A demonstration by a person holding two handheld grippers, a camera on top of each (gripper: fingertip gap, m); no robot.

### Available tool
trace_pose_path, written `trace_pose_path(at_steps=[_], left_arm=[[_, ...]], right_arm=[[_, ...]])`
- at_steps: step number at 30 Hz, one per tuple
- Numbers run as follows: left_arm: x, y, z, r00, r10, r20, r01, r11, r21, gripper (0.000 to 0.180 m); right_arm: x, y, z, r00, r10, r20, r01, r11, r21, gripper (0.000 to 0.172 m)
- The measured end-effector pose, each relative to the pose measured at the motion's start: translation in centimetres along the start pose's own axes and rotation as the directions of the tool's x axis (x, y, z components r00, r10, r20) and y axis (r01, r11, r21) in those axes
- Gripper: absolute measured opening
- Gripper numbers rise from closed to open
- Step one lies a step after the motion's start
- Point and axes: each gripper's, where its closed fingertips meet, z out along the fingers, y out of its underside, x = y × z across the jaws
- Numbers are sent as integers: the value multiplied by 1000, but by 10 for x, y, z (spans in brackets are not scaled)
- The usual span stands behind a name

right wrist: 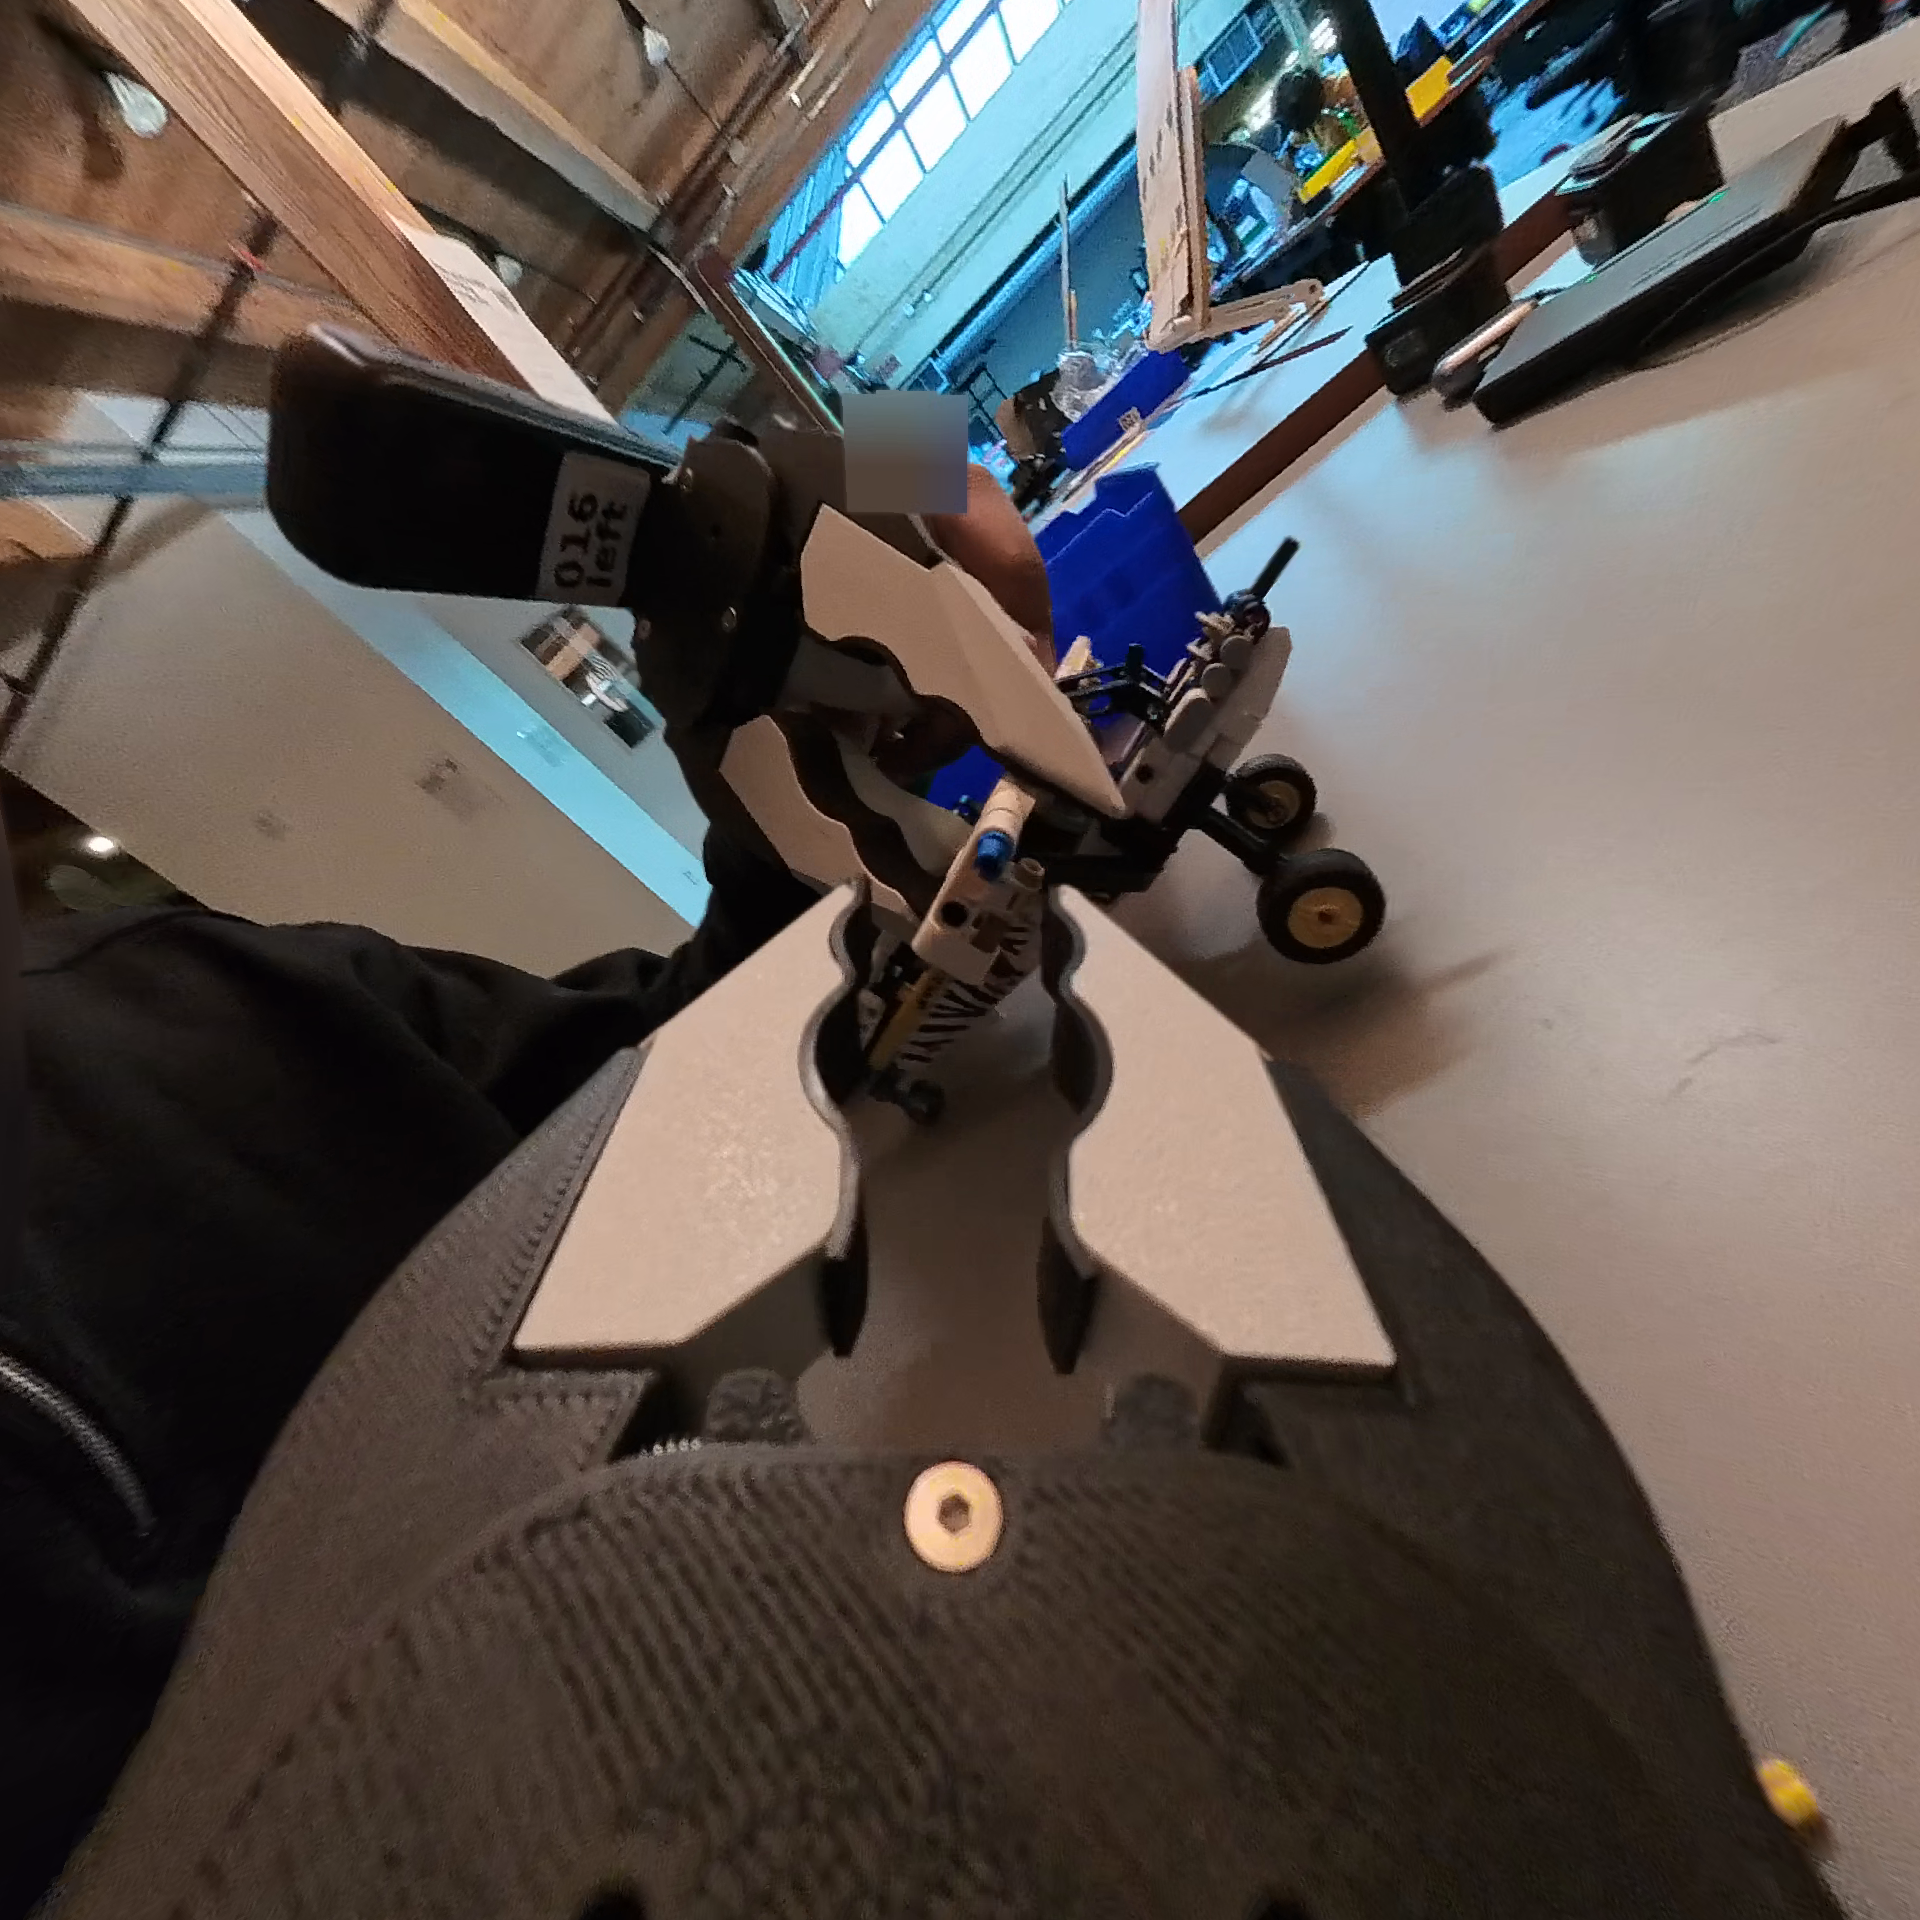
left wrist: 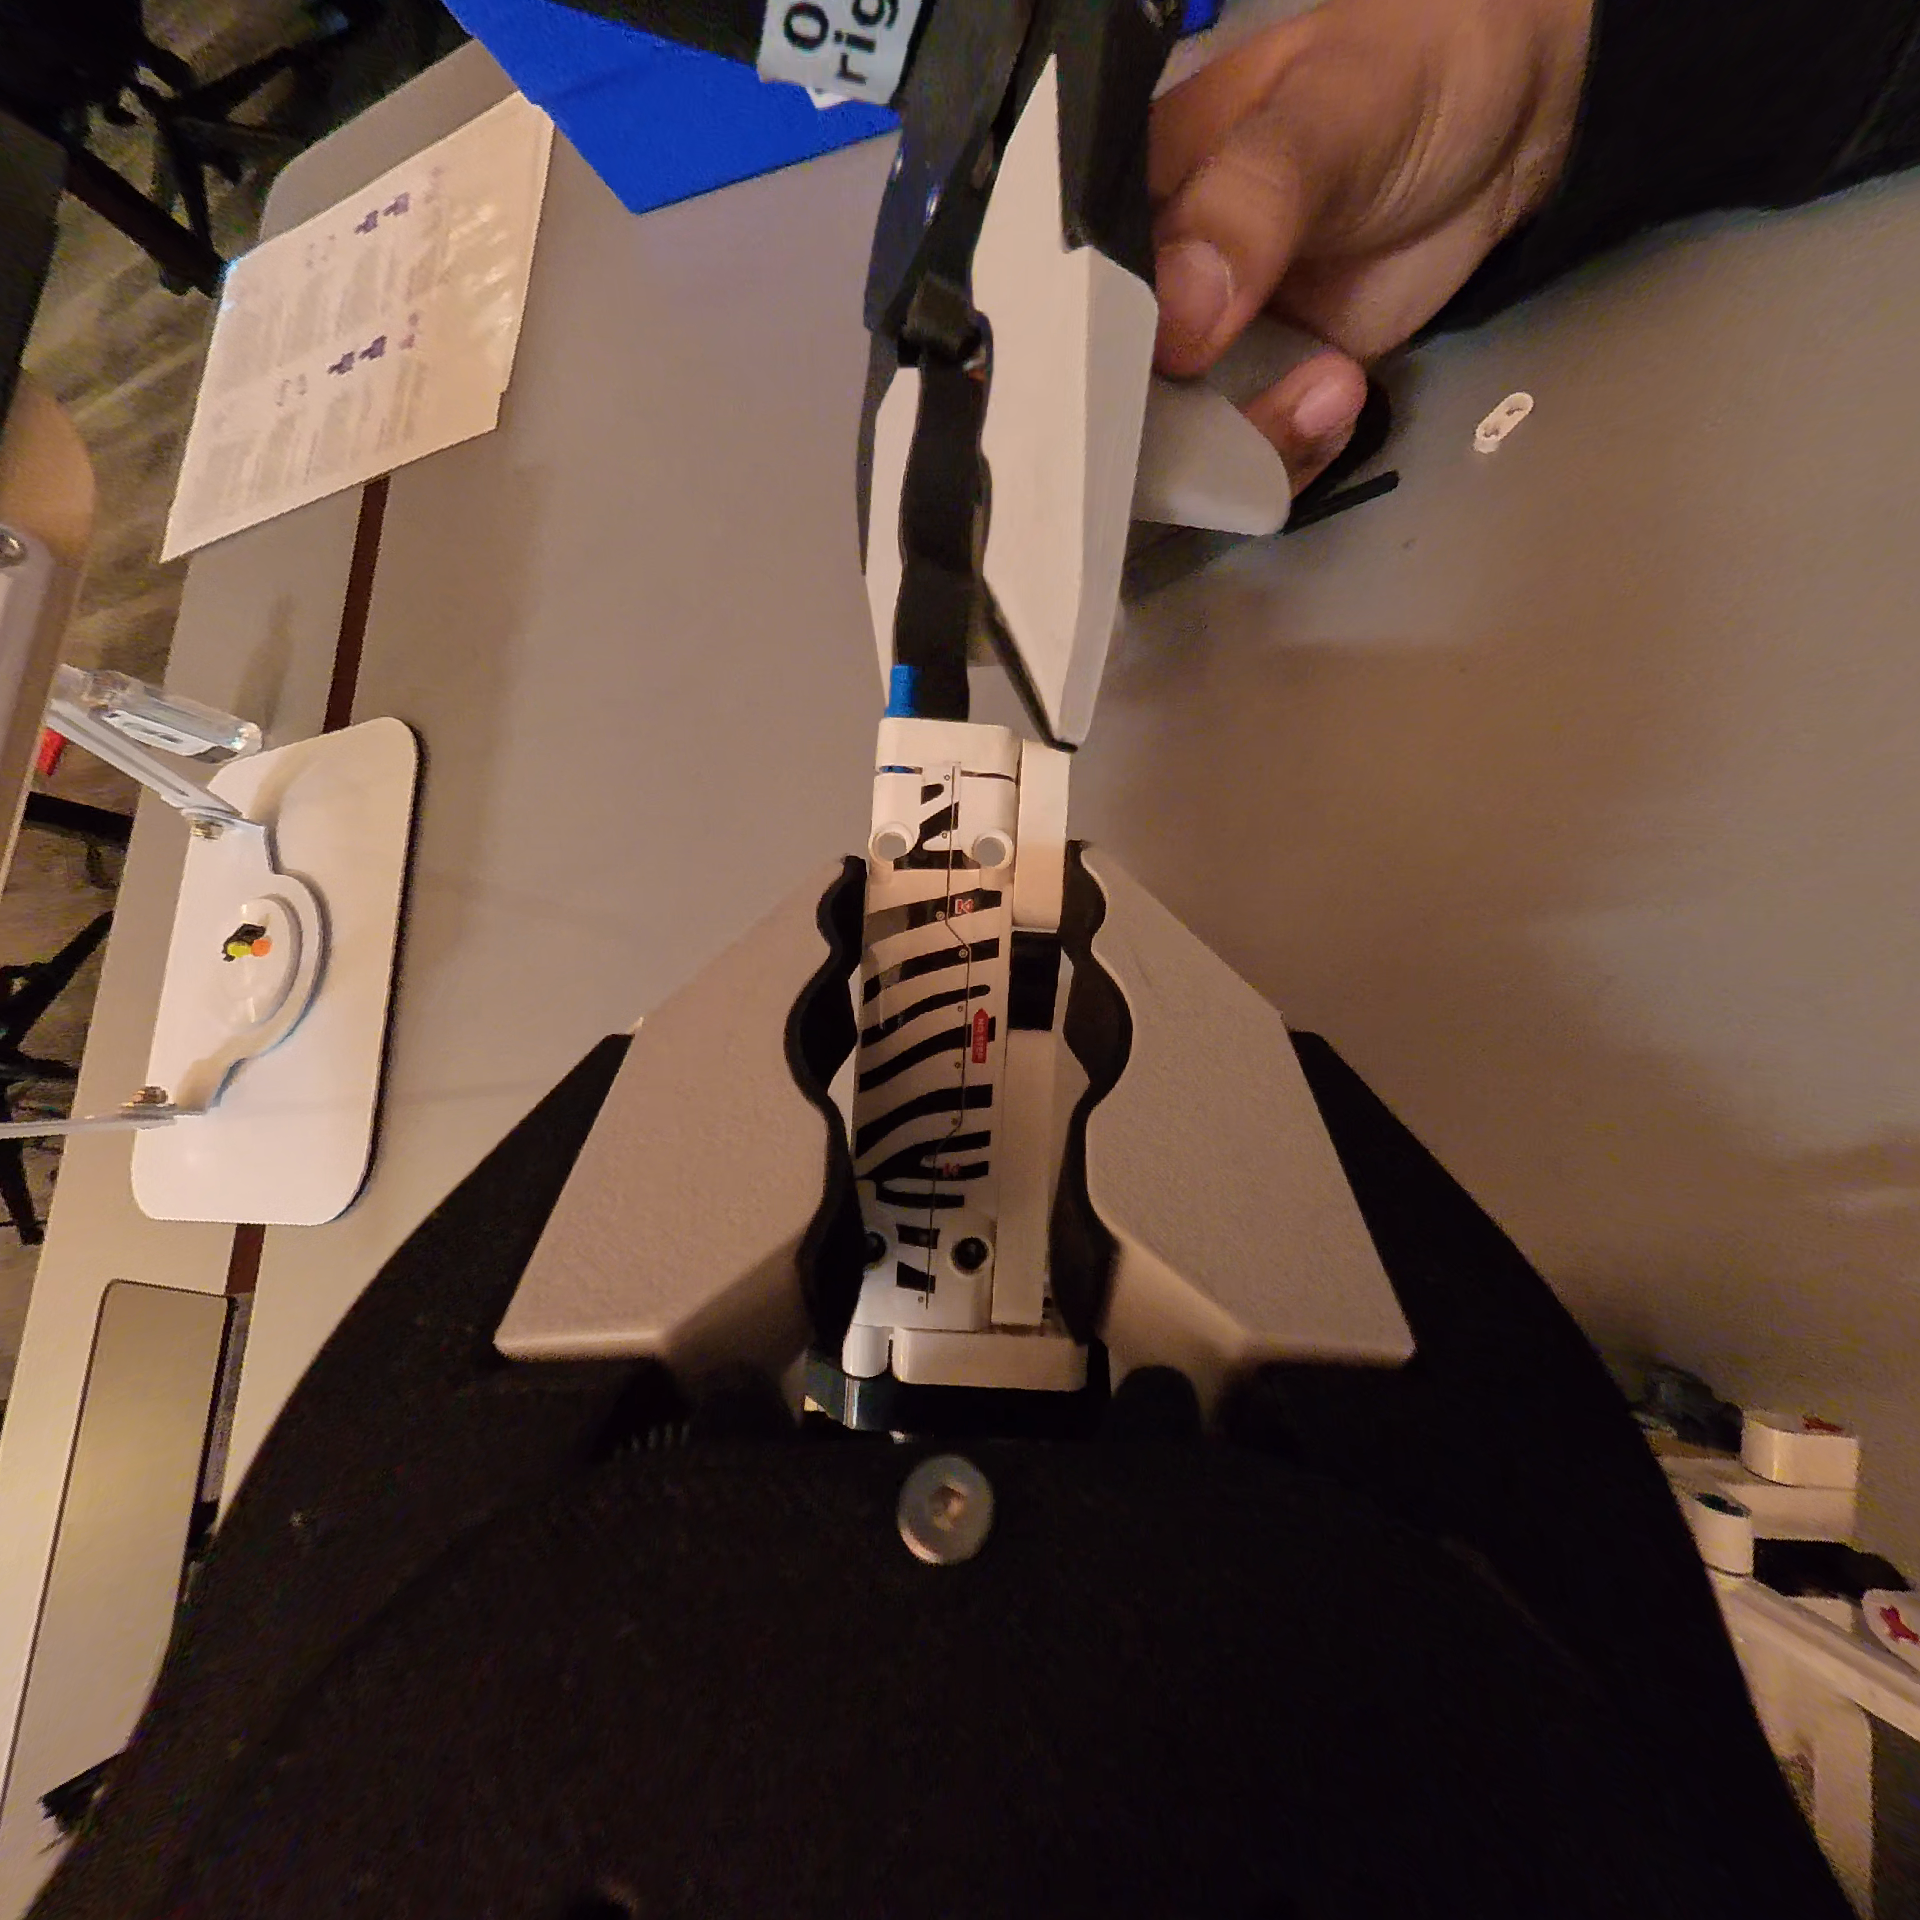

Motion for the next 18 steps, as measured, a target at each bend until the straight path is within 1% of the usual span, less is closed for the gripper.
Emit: trace_pose_path(at_steps=[4, 8, 11, 14, 18], left_arm=[[0, 0, 1, 1000, 15, 10, -15, 1000, -5, 36], [-1, 0, 1, 1000, 22, 20, -22, 1000, -7, 36], [-2, -1, -2, 999, 33, 34, -33, 999, 3, 36], [-5, -2, -8, 999, 28, 41, -29, 999, 28, 36], [-12, -2, -24, 998, 0, 55, -4, 996, 84, 35]], right_arm=[[3, 1, 0, 998, 65, 10, -65, 998, 5, 21], [3, 3, 1, 995, 93, 24, -93, 996, 3, 16], [0, 0, 0, 992, 111, 54, -112, 993, 23, 20], [-3, -12, -7, 990, 113, 88, -120, 989, 84, 27], [-5, -21, -14, 998, 46, 52, -52, 991, 122, 27]])
